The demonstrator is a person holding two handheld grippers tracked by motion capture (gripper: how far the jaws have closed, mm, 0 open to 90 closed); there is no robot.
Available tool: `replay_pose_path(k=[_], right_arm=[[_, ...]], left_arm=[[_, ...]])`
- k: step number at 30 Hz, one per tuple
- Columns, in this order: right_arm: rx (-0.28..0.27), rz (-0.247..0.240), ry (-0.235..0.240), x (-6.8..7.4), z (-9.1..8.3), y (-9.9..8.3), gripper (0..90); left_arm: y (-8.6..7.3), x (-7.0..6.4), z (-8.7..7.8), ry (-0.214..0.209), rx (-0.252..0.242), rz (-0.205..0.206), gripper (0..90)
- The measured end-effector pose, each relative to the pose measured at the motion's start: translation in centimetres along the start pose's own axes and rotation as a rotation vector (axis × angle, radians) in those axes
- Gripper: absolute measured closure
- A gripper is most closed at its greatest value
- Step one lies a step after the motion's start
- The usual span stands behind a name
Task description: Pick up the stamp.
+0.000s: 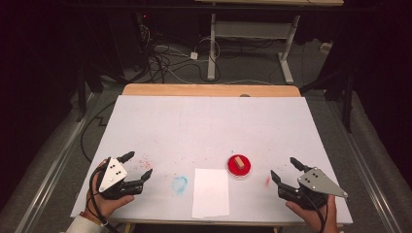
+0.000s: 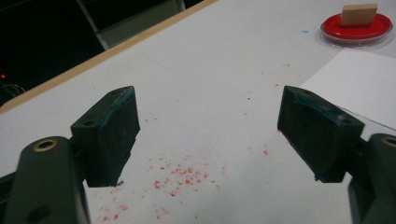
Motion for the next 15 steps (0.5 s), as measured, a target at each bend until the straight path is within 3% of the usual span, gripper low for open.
replay_pose_path(k=[4, 7, 8, 12, 15], right_arm=[[0.038, 0.010, 0.020, 0.0, 0.8, -0.9, 28.2], [0.072, 0.022, 0.031, -0.1, 1.4, -1.2, 28.2], [0.081, 0.018, 0.038, 0.0, 1.5, -1.2, 28.0], [0.125, 0.011, 0.061, -0.1, 2.0, -1.2, 27.8], [0.157, 0.030, 0.068, -0.4, 2.2, -0.8, 28.0]], left_arm=[[-1.3, -0.4, 1.2, -0.030, 0.068, 0.006, 20.3], [-1.6, -0.6, 1.5, -0.041, 0.081, 0.009, 20.3], [-1.7, -0.5, 1.5, -0.034, 0.087, 0.033, 20.4], [-1.8, -0.5, 1.3, -0.031, 0.095, 0.008, 20.3], [-1.9, -0.5, 1.3, -0.026, 0.105, 0.020, 20.3]])
Point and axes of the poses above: each handheld gripper's, and its own axes: z roughly forward along the jaws, y roughly out of its top, x roughly to its left, the point moved 9 cm from there along z, roughly forward along the jaws, and after that the axes turned 3 degrees about z, right-handed, at the moved point
